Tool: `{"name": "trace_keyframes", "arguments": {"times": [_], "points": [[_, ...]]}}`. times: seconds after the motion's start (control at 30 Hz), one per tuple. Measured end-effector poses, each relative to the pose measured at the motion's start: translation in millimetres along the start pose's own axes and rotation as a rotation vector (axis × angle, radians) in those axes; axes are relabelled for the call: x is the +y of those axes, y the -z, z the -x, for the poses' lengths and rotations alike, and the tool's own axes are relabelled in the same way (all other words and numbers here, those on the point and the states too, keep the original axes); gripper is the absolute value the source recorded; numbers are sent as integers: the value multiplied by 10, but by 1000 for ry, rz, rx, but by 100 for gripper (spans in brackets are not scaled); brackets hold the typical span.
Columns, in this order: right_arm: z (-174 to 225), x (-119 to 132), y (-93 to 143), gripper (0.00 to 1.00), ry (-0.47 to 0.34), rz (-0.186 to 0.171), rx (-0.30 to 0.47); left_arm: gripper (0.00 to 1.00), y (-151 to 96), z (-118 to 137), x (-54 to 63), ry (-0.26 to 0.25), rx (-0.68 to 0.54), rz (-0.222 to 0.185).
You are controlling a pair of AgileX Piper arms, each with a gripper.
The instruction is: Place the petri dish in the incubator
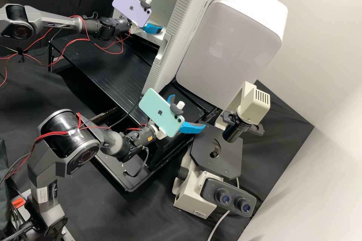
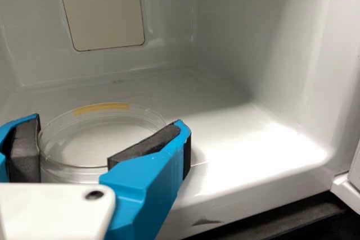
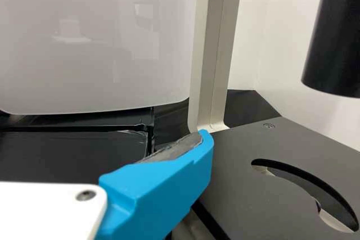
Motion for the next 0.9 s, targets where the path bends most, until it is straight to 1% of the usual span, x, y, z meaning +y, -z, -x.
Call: {"name": "trace_keyframes", "arguments": {"times": [0.63,0.87,0.9], "points": [[0,0,0,100,0,0,0,100,-44,-4,-8,13,-61,0],[0,0,0,100,0,0,0,100,-43,-5,-17,13,-62,-9],[0,0,0,100,0,0,0,100,-43,-5,-18,11,-62,-15]]}}
